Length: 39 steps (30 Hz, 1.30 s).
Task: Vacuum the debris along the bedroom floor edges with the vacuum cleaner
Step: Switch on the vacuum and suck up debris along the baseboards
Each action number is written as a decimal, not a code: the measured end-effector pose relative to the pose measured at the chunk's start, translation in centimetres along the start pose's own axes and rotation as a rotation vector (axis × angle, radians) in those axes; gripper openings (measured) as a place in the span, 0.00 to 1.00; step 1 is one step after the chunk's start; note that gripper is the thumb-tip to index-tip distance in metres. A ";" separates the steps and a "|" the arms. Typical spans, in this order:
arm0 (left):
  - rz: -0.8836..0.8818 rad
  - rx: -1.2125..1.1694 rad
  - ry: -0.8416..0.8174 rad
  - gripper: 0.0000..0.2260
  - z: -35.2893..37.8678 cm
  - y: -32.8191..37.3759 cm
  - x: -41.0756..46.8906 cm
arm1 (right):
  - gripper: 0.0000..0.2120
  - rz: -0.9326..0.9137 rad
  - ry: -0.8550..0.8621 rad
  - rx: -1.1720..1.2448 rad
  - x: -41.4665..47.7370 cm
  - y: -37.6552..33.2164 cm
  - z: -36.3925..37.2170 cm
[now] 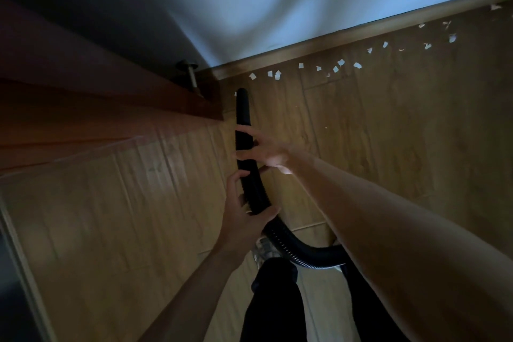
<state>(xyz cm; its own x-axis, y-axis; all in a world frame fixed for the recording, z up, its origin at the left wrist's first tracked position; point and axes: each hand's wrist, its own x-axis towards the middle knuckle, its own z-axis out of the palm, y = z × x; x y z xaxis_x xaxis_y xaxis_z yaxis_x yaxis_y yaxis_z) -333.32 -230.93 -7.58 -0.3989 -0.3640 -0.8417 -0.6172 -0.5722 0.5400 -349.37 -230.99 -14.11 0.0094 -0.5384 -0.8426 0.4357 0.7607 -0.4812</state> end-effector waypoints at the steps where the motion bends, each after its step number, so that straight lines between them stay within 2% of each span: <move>1: -0.002 -0.012 0.012 0.30 0.3 0.0 0.1 | 0.33 -0.005 -0.010 -0.015 0.2 0.0 -0.1; 11: -0.023 -0.044 0.062 0.30 2.0 -1.2 0.5 | 0.33 0.040 -0.093 -0.097 1.3 1.4 -1.8; 20: -0.026 -0.031 0.080 0.30 1.6 -1.8 1.7 | 0.33 0.031 -0.095 -0.126 3.0 1.6 -1.7; 25: 0.019 -0.003 0.084 0.29 1.2 -1.8 1.8 | 0.25 0.035 -0.093 -0.111 3.3 1.3 -1.7; 32: -0.038 -0.065 -0.015 0.25 -0.3 -1.7 1.6 | 0.25 -0.005 -0.072 -0.074 3.4 2.0 -1.3; 39: -0.058 -0.099 -0.110 0.30 -0.9 -1.3 1.4 | 0.27 -0.006 -0.090 0.014 3.6 2.3 -1.9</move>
<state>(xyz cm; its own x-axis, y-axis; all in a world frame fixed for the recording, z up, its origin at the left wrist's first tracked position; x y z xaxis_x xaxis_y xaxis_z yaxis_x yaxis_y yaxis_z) -332.49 -231.34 -9.51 -0.4400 -0.2488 -0.8629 -0.5735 -0.6616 0.4832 -350.07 -230.47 -18.67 0.0873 -0.5740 -0.8142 0.4482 0.7526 -0.4824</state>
